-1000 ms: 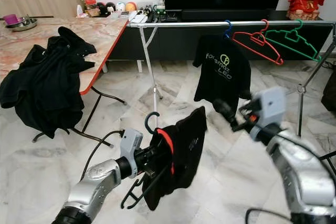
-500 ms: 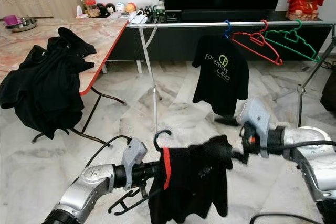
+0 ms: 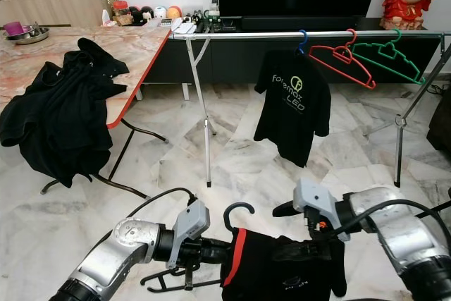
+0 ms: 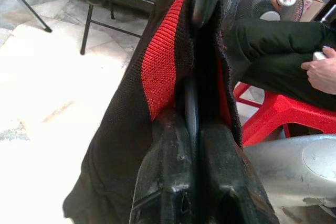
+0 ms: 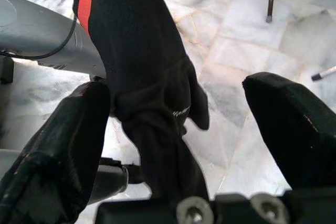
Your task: Hang hanger
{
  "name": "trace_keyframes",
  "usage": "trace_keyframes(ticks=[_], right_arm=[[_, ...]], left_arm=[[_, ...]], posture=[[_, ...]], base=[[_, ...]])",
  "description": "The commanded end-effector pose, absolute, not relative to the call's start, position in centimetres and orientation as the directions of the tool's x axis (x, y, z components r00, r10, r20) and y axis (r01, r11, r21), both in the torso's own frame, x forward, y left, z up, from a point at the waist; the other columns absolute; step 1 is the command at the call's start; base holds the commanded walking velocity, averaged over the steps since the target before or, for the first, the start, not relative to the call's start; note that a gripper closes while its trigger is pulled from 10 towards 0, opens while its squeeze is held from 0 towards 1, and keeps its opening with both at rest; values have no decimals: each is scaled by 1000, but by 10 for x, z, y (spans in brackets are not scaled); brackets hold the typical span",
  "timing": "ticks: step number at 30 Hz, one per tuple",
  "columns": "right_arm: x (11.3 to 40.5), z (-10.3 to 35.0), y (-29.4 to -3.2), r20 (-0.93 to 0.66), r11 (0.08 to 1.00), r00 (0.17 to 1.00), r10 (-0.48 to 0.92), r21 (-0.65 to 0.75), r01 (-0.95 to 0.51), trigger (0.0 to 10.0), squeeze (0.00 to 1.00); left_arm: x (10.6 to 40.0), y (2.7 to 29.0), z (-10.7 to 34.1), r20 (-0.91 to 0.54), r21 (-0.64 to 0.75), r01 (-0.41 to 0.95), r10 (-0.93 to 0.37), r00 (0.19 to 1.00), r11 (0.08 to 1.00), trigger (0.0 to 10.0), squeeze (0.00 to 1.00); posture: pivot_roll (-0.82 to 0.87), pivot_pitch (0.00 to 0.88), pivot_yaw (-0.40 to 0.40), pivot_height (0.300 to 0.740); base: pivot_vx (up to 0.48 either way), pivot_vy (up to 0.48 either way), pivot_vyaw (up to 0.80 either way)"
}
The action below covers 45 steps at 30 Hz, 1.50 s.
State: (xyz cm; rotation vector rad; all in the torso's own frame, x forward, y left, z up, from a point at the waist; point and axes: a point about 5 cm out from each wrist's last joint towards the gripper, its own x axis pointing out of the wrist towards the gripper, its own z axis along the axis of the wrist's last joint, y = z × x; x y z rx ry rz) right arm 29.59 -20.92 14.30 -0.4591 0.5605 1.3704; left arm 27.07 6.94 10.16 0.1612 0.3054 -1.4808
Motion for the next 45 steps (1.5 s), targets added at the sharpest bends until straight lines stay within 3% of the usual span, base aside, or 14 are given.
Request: trace_keyframes(ticks=[1, 4, 7, 12, 15, 27, 28, 45], right_arm=[[295, 141, -205, -622, 114, 71, 780, 29, -993, 10000, 0], [295, 135, -202, -627, 88, 47, 778, 34, -996, 10000, 0], [301, 126, -201, -653, 106, 86, 752, -8, -994, 10000, 0], [295, 115, -201, -677, 67, 27, 735, 34, -997, 10000, 0], [296, 110, -200, -695, 74, 50, 718, 5, -997, 10000, 0], [295, 95, -190, -645, 67, 13, 764, 60, -996, 9725, 0], [295, 93, -188, -634, 67, 5, 773, 74, -995, 0, 0], [290, 85, -185, -634, 38, -36, 772, 104, -994, 0, 0]], left_arm=[[271, 68, 110, -295, -55, 997, -955, 39, 58, 10000, 0], [271, 68, 109, -304, -54, 997, -952, 34, 53, 10000, 0], [271, 67, 109, -303, -56, 997, -952, 32, 51, 10000, 0], [272, 67, 109, -310, -58, 997, -950, 35, 56, 10000, 0], [271, 66, 109, -311, -57, 997, -950, 35, 56, 10000, 0], [270, 66, 109, -319, -52, 997, -947, 32, 52, 10000, 0], [270, 66, 109, -321, -50, 997, -946, 31, 50, 10000, 0], [270, 64, 108, -327, -41, 998, -945, 27, 43, 10000, 0]], posture=[[-34, 45, -8, 740], [-29, 41, -8, 740], [-28, 39, -5, 740], [-26, 38, -4, 740], [-23, 34, 0, 740], [-1, 24, 2, 740], [1, 22, 2, 740], [1, 3, 2, 740]], base=[[0, 0, 0], [0, 0, 0], [0, 0, 0], [0, 0, 0], [0, 0, 0], [0, 0, 0], [0, 0, 0], [0, 0, 0]])
